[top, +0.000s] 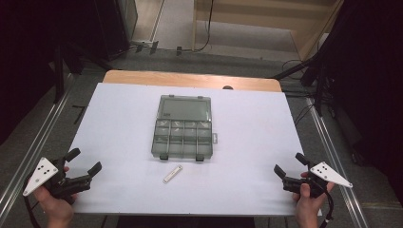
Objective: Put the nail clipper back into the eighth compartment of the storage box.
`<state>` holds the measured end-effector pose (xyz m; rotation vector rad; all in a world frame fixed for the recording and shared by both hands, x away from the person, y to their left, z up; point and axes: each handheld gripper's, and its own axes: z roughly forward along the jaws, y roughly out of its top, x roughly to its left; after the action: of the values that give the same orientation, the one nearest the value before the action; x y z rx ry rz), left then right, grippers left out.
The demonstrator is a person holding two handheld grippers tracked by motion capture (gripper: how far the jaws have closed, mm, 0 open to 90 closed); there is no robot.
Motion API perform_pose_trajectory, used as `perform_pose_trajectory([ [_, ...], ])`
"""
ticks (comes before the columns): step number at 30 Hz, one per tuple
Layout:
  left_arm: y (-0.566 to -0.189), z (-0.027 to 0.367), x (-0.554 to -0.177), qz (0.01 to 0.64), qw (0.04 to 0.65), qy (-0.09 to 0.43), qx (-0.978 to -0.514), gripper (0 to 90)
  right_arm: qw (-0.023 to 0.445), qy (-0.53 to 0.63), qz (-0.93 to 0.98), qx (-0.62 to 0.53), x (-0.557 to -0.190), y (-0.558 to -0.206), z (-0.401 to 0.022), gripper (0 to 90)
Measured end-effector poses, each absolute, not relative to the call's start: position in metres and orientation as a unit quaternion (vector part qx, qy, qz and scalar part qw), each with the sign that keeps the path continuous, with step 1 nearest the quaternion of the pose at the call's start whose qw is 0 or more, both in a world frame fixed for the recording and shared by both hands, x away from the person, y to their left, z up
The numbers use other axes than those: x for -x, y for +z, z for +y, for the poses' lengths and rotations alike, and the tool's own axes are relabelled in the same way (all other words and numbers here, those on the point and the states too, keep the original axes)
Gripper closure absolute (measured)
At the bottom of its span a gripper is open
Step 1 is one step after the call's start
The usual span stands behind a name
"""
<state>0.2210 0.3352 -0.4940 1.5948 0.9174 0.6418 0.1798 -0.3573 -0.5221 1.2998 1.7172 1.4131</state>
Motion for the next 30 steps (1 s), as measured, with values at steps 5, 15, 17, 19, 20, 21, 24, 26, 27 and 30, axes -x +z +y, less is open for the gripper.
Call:
perform_pose_trajectory([
  [5, -0.492, 0.328, -0.223, 0.388, 0.558, 0.264, -0.685, 6.3, 0.279, 0.527, 0.641, -0.483, -0.18, -0.522, -0.357, 0.0],
  [15, -0.478, 0.298, -0.224, 0.369, 0.555, 0.243, -0.705, 6.3, 0.277, 0.526, 0.647, -0.476, -0.18, -0.522, -0.355, 0.0],
  [17, -0.476, 0.292, -0.225, 0.365, 0.554, 0.239, -0.709, 6.3, 0.278, 0.527, 0.649, -0.473, -0.18, -0.522, -0.355, 0.0],
  [19, -0.473, 0.285, -0.225, 0.361, 0.552, 0.237, -0.713, 6.3, 0.277, 0.525, 0.651, -0.474, -0.18, -0.522, -0.354, 0.0],
  [20, -0.471, 0.281, -0.225, 0.357, 0.551, 0.237, -0.716, 6.3, 0.277, 0.524, 0.652, -0.473, -0.18, -0.522, -0.354, 0.0],
  [21, -0.471, 0.281, -0.225, 0.357, 0.551, 0.237, -0.716, 6.3, 0.277, 0.524, 0.652, -0.473, -0.18, -0.522, -0.354, 0.0],
  [24, -0.466, 0.27, -0.225, 0.347, 0.542, 0.239, -0.728, 6.3, 0.279, 0.523, 0.653, -0.472, -0.18, -0.522, -0.354, 0.0],
  [26, -0.463, 0.264, -0.224, 0.34, 0.543, 0.234, -0.731, 6.3, 0.277, 0.526, 0.651, -0.472, -0.18, -0.522, -0.354, 0.0],
  [27, -0.461, 0.257, -0.223, 0.334, 0.542, 0.23, -0.736, 6.3, 0.276, 0.526, 0.651, -0.472, -0.18, -0.522, -0.354, 0.0],
  [30, -0.46, 0.251, -0.222, 0.326, 0.542, 0.228, -0.74, 6.3, 0.276, 0.525, 0.652, -0.471, -0.18, -0.522, -0.354, 0.0],
])
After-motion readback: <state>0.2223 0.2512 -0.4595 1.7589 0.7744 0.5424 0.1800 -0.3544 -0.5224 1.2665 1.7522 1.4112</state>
